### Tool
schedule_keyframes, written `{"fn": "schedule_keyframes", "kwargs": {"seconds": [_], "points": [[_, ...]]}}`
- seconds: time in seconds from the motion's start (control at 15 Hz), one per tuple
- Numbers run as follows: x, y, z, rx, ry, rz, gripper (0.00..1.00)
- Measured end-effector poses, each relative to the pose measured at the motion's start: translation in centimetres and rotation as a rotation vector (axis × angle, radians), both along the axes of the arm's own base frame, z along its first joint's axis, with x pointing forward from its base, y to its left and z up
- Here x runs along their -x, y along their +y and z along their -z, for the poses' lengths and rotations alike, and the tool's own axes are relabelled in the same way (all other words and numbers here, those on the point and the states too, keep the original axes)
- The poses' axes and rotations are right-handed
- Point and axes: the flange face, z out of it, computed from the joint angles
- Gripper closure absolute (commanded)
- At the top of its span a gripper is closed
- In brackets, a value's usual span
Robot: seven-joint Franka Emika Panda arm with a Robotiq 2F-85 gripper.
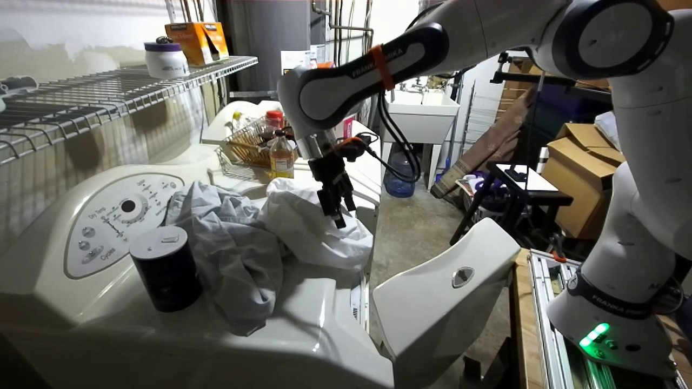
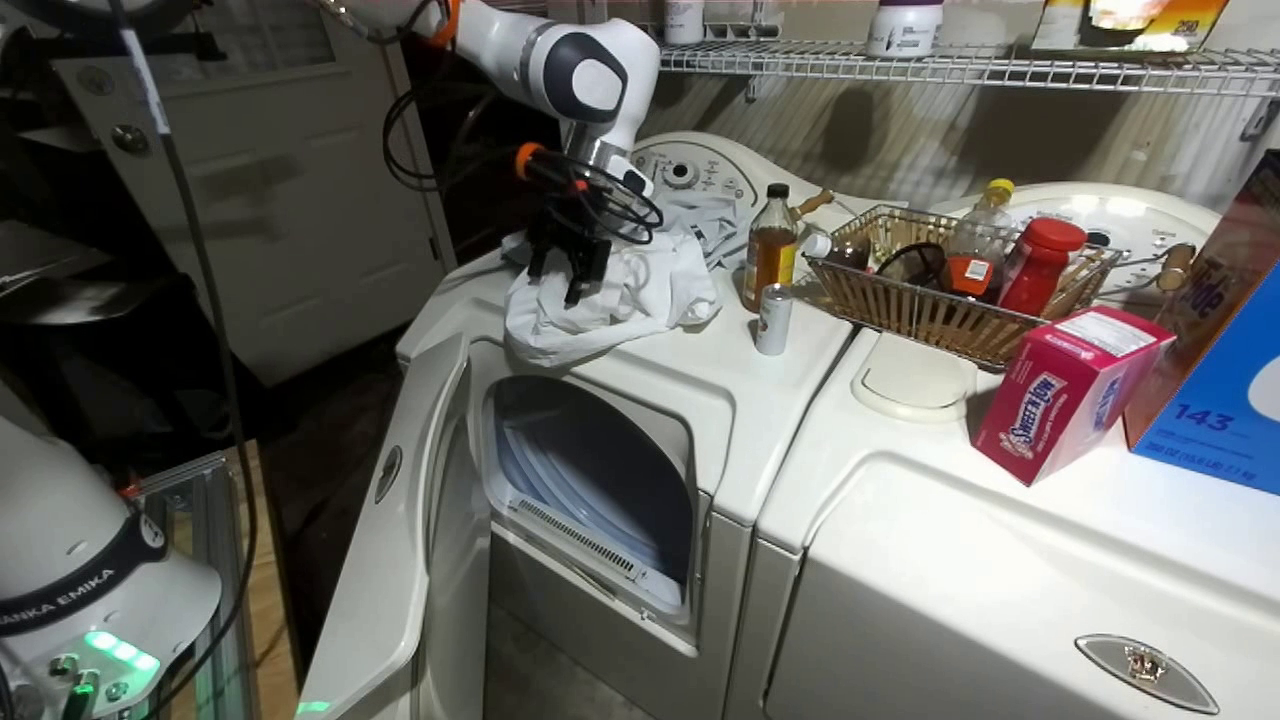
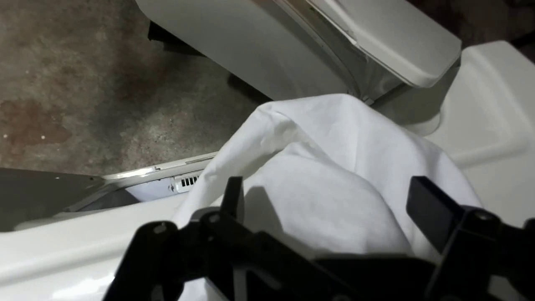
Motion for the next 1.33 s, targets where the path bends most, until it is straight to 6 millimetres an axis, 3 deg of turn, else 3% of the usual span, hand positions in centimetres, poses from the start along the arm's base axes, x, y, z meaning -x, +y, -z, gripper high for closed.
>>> {"fn": "schedule_keyframes", "kwargs": {"seconds": [0.4,0.53,0.67,0.93,1.33], "points": [[-0.1,-2.3,4.3,0.117,0.066,-0.28,0.0],[-0.7,-2.1,5.6,0.173,0.056,-0.357,0.0],[-1.6,-0.6,6.7,0.216,0.005,-0.434,0.0],[-2.0,1.8,7.1,0.272,-0.028,-0.583,0.0],[-2.3,1.5,6.6,0.21,-0.036,-0.585,0.0]]}}
